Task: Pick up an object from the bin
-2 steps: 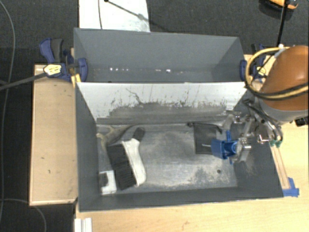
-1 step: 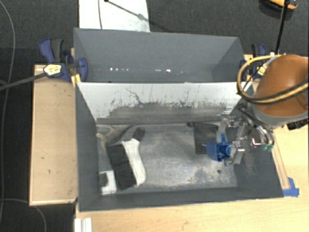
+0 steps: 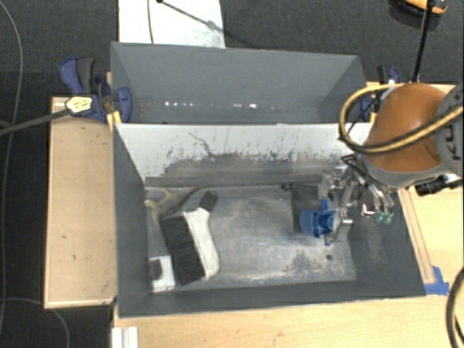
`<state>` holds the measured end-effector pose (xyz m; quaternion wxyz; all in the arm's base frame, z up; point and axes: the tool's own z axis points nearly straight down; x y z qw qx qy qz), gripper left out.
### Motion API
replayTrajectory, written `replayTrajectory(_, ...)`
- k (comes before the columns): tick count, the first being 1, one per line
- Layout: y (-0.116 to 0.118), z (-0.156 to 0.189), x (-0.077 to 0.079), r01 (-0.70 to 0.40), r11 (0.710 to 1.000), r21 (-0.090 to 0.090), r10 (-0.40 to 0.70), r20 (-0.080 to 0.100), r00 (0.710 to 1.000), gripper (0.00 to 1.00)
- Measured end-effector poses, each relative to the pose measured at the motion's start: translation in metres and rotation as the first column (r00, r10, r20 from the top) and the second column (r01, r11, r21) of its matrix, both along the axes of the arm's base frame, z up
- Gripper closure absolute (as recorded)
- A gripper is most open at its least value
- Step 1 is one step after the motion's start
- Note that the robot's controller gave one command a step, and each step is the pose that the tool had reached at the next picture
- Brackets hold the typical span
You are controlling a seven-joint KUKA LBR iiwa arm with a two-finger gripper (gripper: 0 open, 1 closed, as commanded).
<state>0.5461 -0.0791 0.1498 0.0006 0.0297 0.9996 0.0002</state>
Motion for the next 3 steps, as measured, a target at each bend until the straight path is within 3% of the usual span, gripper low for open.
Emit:
replayTrajectory(1,0.002,-0.036,0.031,-0.022,1.0,-0.003,0.022,0.016,1.0,0.0)
replayTrajectory(2,0.002,-0.058,0.03,-0.001,1.0,0.0,0.001,0.006,1.0,0.0)
replayTrajectory(3,-0.001,-0.074,0.02,0.02,1.0,-0.001,-0.02,0.016,1.0,0.0)
